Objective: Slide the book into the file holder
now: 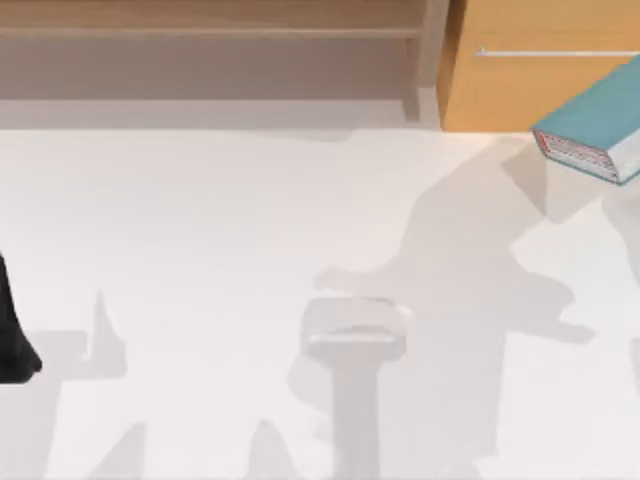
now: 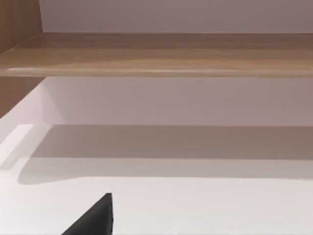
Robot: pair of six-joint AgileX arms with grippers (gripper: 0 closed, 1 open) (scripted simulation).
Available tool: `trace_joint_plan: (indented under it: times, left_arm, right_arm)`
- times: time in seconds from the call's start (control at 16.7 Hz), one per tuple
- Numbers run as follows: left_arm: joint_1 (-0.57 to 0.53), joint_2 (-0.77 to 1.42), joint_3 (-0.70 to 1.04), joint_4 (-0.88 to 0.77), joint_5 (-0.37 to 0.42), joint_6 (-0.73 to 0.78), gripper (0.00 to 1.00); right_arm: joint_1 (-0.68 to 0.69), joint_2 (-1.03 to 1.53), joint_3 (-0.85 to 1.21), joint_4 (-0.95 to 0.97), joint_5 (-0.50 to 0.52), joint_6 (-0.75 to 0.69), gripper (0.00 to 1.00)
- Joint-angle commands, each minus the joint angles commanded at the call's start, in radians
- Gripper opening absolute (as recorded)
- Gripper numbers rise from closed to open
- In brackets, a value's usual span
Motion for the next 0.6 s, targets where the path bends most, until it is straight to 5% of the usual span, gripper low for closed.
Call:
trace_joint_plan:
  times: [0.6]
  left_arm:
    - [0.0, 0.0, 0.0, 0.0, 0.0, 0.0, 1.0]
  right_arm:
    - [-0.412, 0.328, 0.008, 0.583, -0.134, 0.388, 0.0]
